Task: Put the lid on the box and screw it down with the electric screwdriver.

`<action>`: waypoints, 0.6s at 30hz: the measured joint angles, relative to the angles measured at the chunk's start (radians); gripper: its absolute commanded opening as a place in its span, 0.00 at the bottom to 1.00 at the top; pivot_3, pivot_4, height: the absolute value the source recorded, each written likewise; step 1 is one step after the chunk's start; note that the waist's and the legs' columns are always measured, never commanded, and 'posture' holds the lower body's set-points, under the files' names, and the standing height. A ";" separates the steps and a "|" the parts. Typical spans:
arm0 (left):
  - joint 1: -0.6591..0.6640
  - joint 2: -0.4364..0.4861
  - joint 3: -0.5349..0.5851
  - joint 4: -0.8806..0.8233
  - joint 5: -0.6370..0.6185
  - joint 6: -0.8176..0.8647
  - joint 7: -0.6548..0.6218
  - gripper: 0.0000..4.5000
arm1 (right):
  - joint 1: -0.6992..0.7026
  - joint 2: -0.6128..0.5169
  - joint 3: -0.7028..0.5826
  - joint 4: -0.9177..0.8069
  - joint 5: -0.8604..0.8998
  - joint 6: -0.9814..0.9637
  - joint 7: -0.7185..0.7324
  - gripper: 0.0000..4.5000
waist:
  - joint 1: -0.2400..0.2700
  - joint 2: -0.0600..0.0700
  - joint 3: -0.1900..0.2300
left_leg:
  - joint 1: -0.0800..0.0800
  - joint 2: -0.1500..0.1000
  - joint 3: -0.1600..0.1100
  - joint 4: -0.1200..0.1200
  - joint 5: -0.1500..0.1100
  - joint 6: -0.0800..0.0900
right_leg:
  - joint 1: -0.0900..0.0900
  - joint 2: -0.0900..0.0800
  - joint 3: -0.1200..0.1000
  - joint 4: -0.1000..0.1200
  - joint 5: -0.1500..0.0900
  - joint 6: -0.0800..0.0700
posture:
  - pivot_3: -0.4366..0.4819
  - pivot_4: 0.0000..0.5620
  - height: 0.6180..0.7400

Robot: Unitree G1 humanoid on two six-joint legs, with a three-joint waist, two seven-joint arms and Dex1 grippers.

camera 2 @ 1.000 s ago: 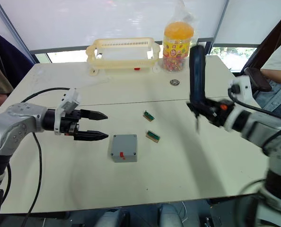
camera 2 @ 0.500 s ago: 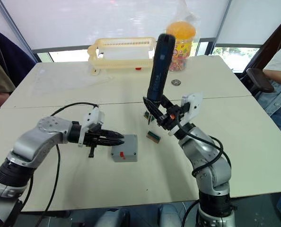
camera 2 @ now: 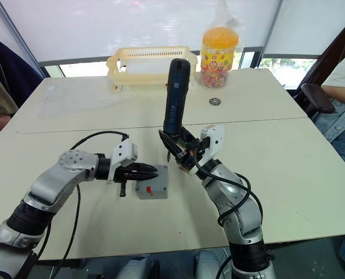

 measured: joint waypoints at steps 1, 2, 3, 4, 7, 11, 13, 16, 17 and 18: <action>0.000 0.000 0.000 0.002 0.001 -0.002 -0.002 0.14 | 0.002 0.001 0.004 0.001 -0.001 -0.008 0.001 0.39 | 0.000 0.000 0.000 | 0.000 0.000 0.000 0.000 0.000 0.000 | 0.000 0.000 0.000 0.000 0.000 0.000 | 0.48 0.27 1.00; 0.000 0.000 0.000 0.004 0.003 -0.004 -0.005 0.14 | 0.005 0.003 0.009 0.005 -0.004 -0.015 0.002 0.39 | 0.000 0.000 0.000 | 0.000 0.000 0.000 0.000 0.000 0.000 | 0.000 0.000 0.000 0.000 0.000 0.000 | 0.48 0.27 1.00; 0.000 0.000 0.000 0.005 0.004 -0.005 -0.006 0.14 | 0.008 0.004 0.013 0.011 -0.006 -0.019 0.003 0.39 | 0.000 0.000 0.000 | 0.001 0.000 0.000 0.000 0.000 0.000 | 0.000 0.000 0.000 0.000 0.000 0.000 | 0.48 0.27 1.00; 0.000 0.000 0.000 0.007 0.006 -0.007 -0.008 0.14 | 0.011 0.005 0.017 0.018 -0.008 -0.022 0.004 0.39 | 0.000 0.000 0.000 | 0.001 0.000 0.000 0.000 0.000 0.000 | 0.000 0.000 0.000 0.001 0.000 0.000 | 0.48 0.27 1.00; 0.000 0.000 -0.001 0.007 0.015 -0.014 -0.010 0.14 | 0.017 0.006 0.025 0.035 -0.016 -0.027 0.004 0.39 | 0.000 0.000 0.000 | 0.001 0.000 0.000 0.000 0.000 0.000 | 0.000 0.000 0.000 0.001 0.000 0.000 | 0.48 0.27 1.00; 0.000 0.000 -0.001 0.006 0.016 -0.012 -0.011 0.14 | 0.023 0.011 0.037 0.040 -0.023 -0.039 0.005 0.39 | 0.000 0.000 0.000 | 0.001 0.000 0.000 0.000 0.000 0.000 | 0.000 0.000 0.000 0.001 0.000 0.000 | 0.48 0.27 1.00; 0.000 0.000 -0.002 0.003 0.016 -0.007 -0.010 0.14 | 0.023 0.015 0.041 0.043 -0.028 -0.051 0.005 0.39 | 0.000 0.000 -0.001 | 0.001 0.000 0.000 0.000 0.000 0.000 | 0.000 0.000 0.000 0.001 0.000 0.000 | 0.48 0.27 1.00; 0.001 0.000 -0.002 0.000 0.017 -0.002 -0.009 0.14 | 0.023 0.025 0.043 0.064 -0.038 -0.060 0.005 0.39 | 0.000 0.000 -0.001 | 0.001 0.000 0.000 0.000 0.000 0.000 | 0.000 0.000 0.000 0.002 0.000 0.000 | 0.48 0.27 1.00; 0.001 0.000 -0.002 -0.001 0.017 -0.001 -0.009 0.14 | 0.023 0.026 0.045 0.075 -0.040 -0.064 0.005 0.39 | 0.000 0.000 -0.001 | 0.001 0.000 0.000 0.000 0.000 0.000 | 0.000 0.000 0.000 0.002 0.000 0.000 | 0.48 0.27 1.00; 0.002 0.000 -0.002 -0.002 0.017 -0.001 -0.009 0.14 | 0.023 0.028 0.046 0.082 -0.043 -0.068 0.005 0.39 | 0.000 0.000 -0.001 | 0.001 0.000 0.000 0.000 0.000 0.000 | 0.000 0.000 0.000 0.002 0.000 0.000 | 0.48 0.27 1.00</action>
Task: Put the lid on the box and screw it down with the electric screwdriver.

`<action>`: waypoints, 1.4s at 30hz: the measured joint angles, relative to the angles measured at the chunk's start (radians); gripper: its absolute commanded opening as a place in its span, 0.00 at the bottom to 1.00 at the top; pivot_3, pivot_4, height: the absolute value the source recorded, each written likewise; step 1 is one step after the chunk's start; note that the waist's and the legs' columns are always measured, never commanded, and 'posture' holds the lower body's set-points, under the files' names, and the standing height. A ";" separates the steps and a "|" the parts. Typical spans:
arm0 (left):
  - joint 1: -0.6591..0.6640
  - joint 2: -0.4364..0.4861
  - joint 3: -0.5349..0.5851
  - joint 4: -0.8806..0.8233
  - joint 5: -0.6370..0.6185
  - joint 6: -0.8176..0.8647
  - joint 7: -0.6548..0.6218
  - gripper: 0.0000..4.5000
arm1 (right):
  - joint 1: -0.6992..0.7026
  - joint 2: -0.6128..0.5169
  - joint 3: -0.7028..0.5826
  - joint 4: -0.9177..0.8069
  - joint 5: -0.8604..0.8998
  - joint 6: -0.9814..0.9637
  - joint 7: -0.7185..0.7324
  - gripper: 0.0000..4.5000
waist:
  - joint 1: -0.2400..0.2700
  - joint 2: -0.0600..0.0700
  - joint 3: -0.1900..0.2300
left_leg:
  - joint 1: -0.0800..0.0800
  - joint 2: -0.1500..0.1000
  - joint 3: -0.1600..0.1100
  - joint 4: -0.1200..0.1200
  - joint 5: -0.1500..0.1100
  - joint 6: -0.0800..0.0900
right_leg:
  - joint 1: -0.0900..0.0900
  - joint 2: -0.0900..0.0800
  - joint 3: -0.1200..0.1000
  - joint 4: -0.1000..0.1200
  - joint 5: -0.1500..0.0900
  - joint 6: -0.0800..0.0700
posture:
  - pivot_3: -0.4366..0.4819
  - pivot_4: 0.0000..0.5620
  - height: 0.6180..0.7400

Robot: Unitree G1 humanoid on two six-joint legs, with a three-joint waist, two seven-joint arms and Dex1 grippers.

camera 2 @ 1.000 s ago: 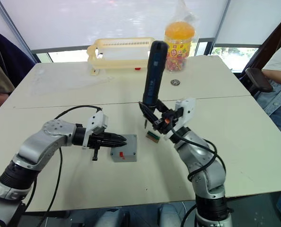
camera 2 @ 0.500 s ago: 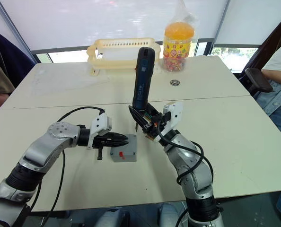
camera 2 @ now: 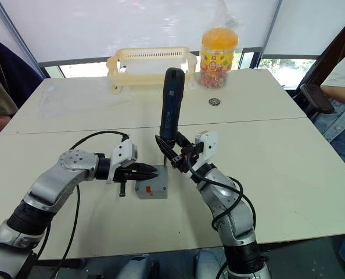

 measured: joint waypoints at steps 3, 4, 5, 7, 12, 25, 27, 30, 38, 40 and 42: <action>0.000 0.000 0.000 0.000 0.000 0.000 0.000 0.14 | 0.000 0.003 0.007 0.016 -0.006 -0.017 0.004 0.39 | 0.000 0.000 0.000 | 0.000 0.000 0.000 0.000 0.000 0.000 | 0.000 0.000 0.000 0.000 0.000 0.000 | 0.48 0.27 1.00; 0.000 0.000 0.000 0.000 0.000 0.000 0.000 0.14 | 0.000 0.003 0.010 0.019 -0.011 -0.025 0.007 0.39 | 0.000 0.000 0.000 | 0.000 0.000 0.000 0.000 0.000 0.000 | 0.000 0.000 0.000 0.000 0.000 0.000 | 0.48 0.27 1.00; 0.000 0.000 0.000 0.000 0.000 0.000 0.000 0.14 | 0.000 0.003 0.012 0.023 -0.014 -0.032 0.009 0.39 | 0.000 0.000 0.000 | 0.000 0.000 0.000 0.000 0.000 0.000 | 0.000 0.000 0.000 0.000 0.000 0.000 | 0.48 0.27 1.00; 0.000 0.000 0.000 0.000 0.000 0.001 0.000 0.14 | 0.000 0.003 0.015 0.030 -0.023 -0.049 0.013 0.39 | 0.000 0.000 0.000 | 0.000 0.000 0.000 0.000 0.000 0.000 | 0.000 0.000 0.000 0.000 0.000 0.000 | 0.48 0.27 1.00; 0.004 0.003 0.000 -0.010 0.001 0.006 0.000 0.14 | 0.000 0.004 0.016 0.040 -0.034 -0.069 0.016 0.39 | 0.000 0.000 0.000 | 0.000 0.000 0.000 0.000 0.000 0.000 | 0.000 0.000 0.000 0.001 0.000 0.000 | 0.48 0.27 1.00; 0.017 0.004 0.003 -0.031 0.000 0.017 0.001 0.14 | -0.002 0.005 -0.002 0.028 0.009 -0.025 -0.004 0.39 | 0.000 0.000 0.000 | 0.001 0.000 0.000 0.000 0.000 0.000 | 0.000 0.000 0.000 0.001 0.000 0.000 | 0.48 0.27 1.00; 0.017 0.004 0.003 -0.031 0.000 0.018 0.001 0.14 | -0.002 0.005 -0.002 0.027 0.010 -0.024 -0.004 0.39 | 0.000 0.000 0.000 | 0.001 0.000 0.000 0.000 0.000 0.000 | 0.000 0.000 0.000 0.001 0.000 0.000 | 0.48 0.27 1.00; 0.017 0.004 0.003 -0.031 0.000 0.018 0.001 0.14 | -0.002 0.006 -0.005 0.027 0.014 -0.023 -0.005 0.39 | 0.000 0.000 0.000 | 0.001 0.000 0.000 0.000 0.000 0.000 | 0.000 0.000 0.000 0.001 0.000 0.000 | 0.48 0.27 1.00; 0.017 0.004 0.003 -0.031 0.001 0.018 -0.001 0.14 | -0.002 0.006 -0.012 0.000 0.035 -0.022 -0.021 0.39 | 0.000 0.000 0.000 | 0.001 0.000 0.000 0.000 0.000 0.000 | 0.000 0.000 0.000 0.001 0.000 0.000 | 0.48 0.27 1.00; 0.017 0.004 0.003 -0.031 0.001 0.018 -0.001 0.14 | -0.002 0.006 -0.012 -0.012 0.037 -0.022 -0.022 0.39 | 0.000 0.000 -0.001 | 0.001 0.000 0.000 0.000 0.000 0.000 | 0.000 0.000 0.000 0.001 0.000 0.000 | 0.48 0.27 1.00; 0.017 0.004 0.003 -0.031 0.001 0.018 -0.001 0.14 | -0.002 0.006 -0.011 -0.015 0.037 -0.022 -0.023 0.39 | 0.000 0.000 -0.001 | 0.001 0.000 0.000 0.000 0.000 0.000 | 0.000 0.000 0.000 0.001 0.000 0.000 | 0.48 0.27 1.00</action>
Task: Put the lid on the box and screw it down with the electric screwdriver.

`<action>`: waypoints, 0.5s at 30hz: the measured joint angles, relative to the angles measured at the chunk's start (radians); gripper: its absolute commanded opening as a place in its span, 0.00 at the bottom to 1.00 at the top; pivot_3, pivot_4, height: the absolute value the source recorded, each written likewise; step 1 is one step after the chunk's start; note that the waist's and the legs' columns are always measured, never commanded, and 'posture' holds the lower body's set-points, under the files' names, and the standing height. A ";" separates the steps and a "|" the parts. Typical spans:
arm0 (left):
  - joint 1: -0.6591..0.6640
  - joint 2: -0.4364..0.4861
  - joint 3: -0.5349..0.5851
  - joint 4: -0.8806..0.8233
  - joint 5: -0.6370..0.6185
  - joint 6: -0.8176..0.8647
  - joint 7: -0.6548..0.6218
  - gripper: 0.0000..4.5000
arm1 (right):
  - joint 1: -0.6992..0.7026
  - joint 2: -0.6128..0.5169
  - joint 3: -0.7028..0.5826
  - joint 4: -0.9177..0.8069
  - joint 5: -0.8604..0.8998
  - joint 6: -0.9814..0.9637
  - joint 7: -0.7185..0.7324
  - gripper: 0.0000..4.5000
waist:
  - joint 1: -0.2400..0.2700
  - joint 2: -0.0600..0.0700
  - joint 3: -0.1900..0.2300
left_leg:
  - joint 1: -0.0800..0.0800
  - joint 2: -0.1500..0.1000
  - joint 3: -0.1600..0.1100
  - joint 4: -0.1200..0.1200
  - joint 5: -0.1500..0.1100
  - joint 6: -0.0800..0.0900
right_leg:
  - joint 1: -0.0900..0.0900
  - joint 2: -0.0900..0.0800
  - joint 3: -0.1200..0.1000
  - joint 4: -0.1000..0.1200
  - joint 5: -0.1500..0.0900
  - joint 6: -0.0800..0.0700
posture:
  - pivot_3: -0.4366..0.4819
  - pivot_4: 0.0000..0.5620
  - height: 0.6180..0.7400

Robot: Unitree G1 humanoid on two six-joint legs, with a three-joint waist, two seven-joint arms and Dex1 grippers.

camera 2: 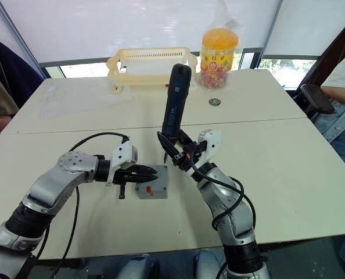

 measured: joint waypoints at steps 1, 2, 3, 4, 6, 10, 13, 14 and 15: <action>0.000 0.000 0.000 0.000 0.000 0.000 0.000 0.14 | 0.000 0.000 0.000 0.000 0.000 0.000 0.000 0.39 | 0.000 0.000 0.000 | 0.000 0.000 0.000 0.000 0.000 0.000 | 0.000 0.000 0.000 0.000 0.000 0.000 | 0.48 0.27 1.00; 0.000 0.000 0.000 0.000 0.000 0.000 0.000 0.14 | 0.001 -0.001 0.001 0.000 -0.001 0.000 0.000 0.39 | 0.000 0.000 0.000 | 0.000 0.000 0.000 0.000 0.000 0.000 | 0.000 0.000 0.000 0.000 0.000 0.000 | 0.48 0.27 1.00; 0.000 0.000 0.000 0.000 0.000 0.000 0.000 0.14 | 0.002 -0.001 0.001 0.000 -0.002 0.000 0.000 0.39 | 0.000 0.000 0.000 | 0.000 0.000 0.000 0.000 0.000 0.000 | 0.000 0.000 0.000 0.000 0.000 0.000 | 0.48 0.27 1.00; 0.000 0.000 0.000 0.000 0.000 0.000 0.000 0.14 | 0.003 -0.001 0.001 0.000 -0.004 0.000 0.000 0.39 | 0.000 0.000 0.000 | 0.000 0.000 0.000 0.000 0.000 0.000 | 0.000 0.000 0.000 0.000 0.000 0.000 | 0.48 0.27 1.00; 0.000 0.000 0.000 0.000 0.000 0.000 0.000 0.14 | 0.009 -0.002 0.004 0.000 -0.010 0.000 0.001 0.39 | 0.000 0.000 0.000 | 0.000 0.000 0.000 0.000 0.000 0.000 | 0.000 0.000 0.000 0.000 0.000 0.000 | 0.48 0.27 1.00; 0.000 0.000 0.000 0.000 0.000 0.001 0.001 0.14 | 0.011 -0.002 0.008 0.000 -0.014 0.000 0.004 0.39 | 0.000 0.000 0.000 | 0.000 0.000 0.000 0.000 0.000 0.000 | 0.000 0.000 0.000 0.000 0.000 0.000 | 0.48 0.27 1.00; 0.000 0.000 0.000 -0.001 0.000 0.002 0.001 0.14 | 0.011 -0.003 0.008 0.002 -0.022 -0.002 0.006 0.39 | 0.000 0.000 0.000 | 0.000 0.000 0.000 0.000 0.000 0.000 | 0.000 0.000 0.000 0.000 0.000 0.000 | 0.48 0.27 1.00; 0.000 0.000 0.000 -0.001 0.000 0.003 0.001 0.14 | 0.011 -0.003 0.008 0.006 -0.024 -0.003 0.006 0.39 | 0.000 0.000 0.000 | 0.000 0.000 0.000 0.000 0.000 0.000 | 0.000 0.000 0.000 0.000 0.000 0.000 | 0.48 0.27 1.00; 0.000 0.000 0.000 -0.001 0.000 0.003 0.001 0.14 | 0.012 -0.003 0.008 0.009 -0.030 -0.003 0.007 0.39 | 0.000 0.000 0.000 | 0.000 0.000 0.000 0.000 0.000 0.000 | 0.000 0.000 0.000 0.000 0.000 0.000 | 0.48 0.27 1.00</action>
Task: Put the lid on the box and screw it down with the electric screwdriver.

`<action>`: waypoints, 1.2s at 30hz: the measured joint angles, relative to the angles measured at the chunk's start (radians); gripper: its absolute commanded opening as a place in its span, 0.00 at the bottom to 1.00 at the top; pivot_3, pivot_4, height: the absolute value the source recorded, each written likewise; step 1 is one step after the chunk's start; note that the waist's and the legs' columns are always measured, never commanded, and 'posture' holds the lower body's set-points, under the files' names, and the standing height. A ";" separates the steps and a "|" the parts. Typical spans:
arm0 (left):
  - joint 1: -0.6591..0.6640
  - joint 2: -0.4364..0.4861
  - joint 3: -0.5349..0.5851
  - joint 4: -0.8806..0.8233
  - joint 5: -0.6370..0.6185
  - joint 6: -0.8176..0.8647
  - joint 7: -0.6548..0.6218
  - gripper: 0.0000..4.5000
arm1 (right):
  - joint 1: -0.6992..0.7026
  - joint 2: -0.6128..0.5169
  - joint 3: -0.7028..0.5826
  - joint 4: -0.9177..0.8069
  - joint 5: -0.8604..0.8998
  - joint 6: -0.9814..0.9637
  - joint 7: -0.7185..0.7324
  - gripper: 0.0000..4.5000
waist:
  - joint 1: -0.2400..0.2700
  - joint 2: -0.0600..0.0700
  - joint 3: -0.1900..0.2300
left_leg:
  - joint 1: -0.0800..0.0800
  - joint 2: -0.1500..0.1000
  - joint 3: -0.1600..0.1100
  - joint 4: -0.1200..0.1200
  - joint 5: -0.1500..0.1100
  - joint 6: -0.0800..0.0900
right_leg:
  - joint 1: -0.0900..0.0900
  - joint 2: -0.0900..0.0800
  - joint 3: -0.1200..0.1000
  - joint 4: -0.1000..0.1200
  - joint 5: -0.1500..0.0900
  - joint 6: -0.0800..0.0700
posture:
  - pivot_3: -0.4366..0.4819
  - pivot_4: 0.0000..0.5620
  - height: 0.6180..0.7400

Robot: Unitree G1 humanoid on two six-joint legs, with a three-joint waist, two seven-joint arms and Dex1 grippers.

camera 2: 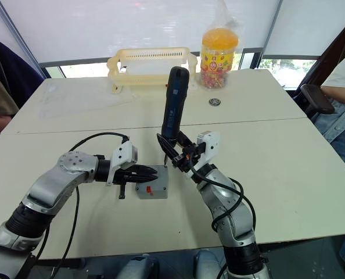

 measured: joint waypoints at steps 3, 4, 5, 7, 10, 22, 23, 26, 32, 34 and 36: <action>0.000 0.000 0.000 0.000 0.000 0.000 0.000 0.14 | 0.001 0.000 0.000 0.009 -0.008 -0.005 0.006 0.39 | 0.000 0.000 0.000 | 0.000 0.000 0.000 0.000 0.000 0.000 | 0.000 0.000 0.000 0.000 0.000 0.000 | 0.48 0.27 1.00; 0.000 0.000 0.000 0.000 0.000 0.000 0.000 0.14 | 0.003 0.000 0.001 0.012 -0.010 -0.009 0.008 0.39 | 0.000 0.000 0.000 | 0.000 0.000 0.000 0.000 0.000 0.000 | 0.000 0.000 0.000 0.000 0.000 0.000 | 0.48 0.27 1.00; 0.000 0.000 0.000 0.000 0.000 0.000 0.000 0.14 | 0.005 0.000 0.002 0.014 -0.011 -0.015 0.011 0.39 | 0.000 0.000 0.000 | 0.000 0.000 0.000 0.000 0.000 0.000 | 0.000 0.000 0.000 0.000 0.000 0.000 | 0.48 0.27 1.00; 0.000 0.000 0.000 0.000 0.000 0.001 0.001 0.14 | 0.008 0.000 0.004 0.017 -0.014 -0.024 0.015 0.39 | 0.000 0.000 0.000 | 0.000 0.000 0.000 0.000 0.000 0.000 | 0.000 0.000 0.000 0.000 0.000 0.000 | 0.48 0.27 1.00; 0.000 0.000 0.000 0.000 0.000 0.002 0.001 0.14 | 0.009 0.001 0.010 0.022 -0.022 -0.038 0.017 0.39 | 0.000 0.000 0.000 | 0.000 0.000 0.000 0.000 0.000 0.000 | 0.000 0.000 0.000 0.000 0.000 0.000 | 0.48 0.27 1.00; 0.000 0.000 -0.001 0.000 0.000 0.009 0.002 0.14 | 0.009 0.001 0.038 0.076 -0.090 -0.140 0.036 0.39 | 0.000 0.000 0.000 | 0.004 0.000 0.000 0.000 0.000 0.000 | 0.004 0.000 0.000 0.000 0.000 0.000 | 0.48 0.27 1.00; 0.001 0.000 -0.001 0.000 0.000 0.009 0.002 0.14 | 0.009 0.001 0.040 0.079 -0.093 -0.145 0.036 0.39 | 0.000 0.000 0.000 | 0.005 0.000 0.000 0.000 0.000 0.000 | 0.004 0.000 0.000 0.000 0.000 0.000 | 0.48 0.27 1.00; 0.001 0.001 -0.001 0.000 0.000 0.017 0.002 0.14 | 0.009 0.000 0.052 0.087 -0.106 -0.160 0.042 0.39 | -0.001 0.000 0.000 | 0.009 0.000 0.000 -0.001 0.000 0.000 | 0.008 0.000 0.000 0.000 0.000 0.000 | 0.48 0.27 1.00; 0.009 0.010 -0.001 -0.007 0.000 0.021 0.001 0.14 | 0.017 -0.022 0.075 0.096 -0.140 -0.205 0.067 0.39 | -0.001 0.000 -0.001 | 0.015 0.001 0.000 -0.003 0.000 0.000 | 0.014 0.000 0.000 -0.002 -0.001 -0.001 | 0.48 0.27 1.00; 0.010 0.011 -0.001 -0.009 0.000 0.021 0.001 0.14 | 0.018 -0.029 0.078 0.100 -0.147 -0.217 0.073 0.39 | -0.001 0.000 -0.001 | 0.015 0.001 0.000 -0.003 0.000 0.000 | 0.014 0.000 0.000 -0.002 -0.001 -0.001 | 0.48 0.27 1.00; 0.013 0.016 -0.001 -0.015 0.000 0.022 0.001 0.14 | 0.019 -0.035 0.083 0.102 -0.159 -0.230 0.080 0.39 | -0.001 0.000 -0.001 | 0.015 0.001 0.000 -0.003 0.000 0.000 | 0.014 0.000 0.000 -0.002 -0.001 -0.001 | 0.48 0.27 1.00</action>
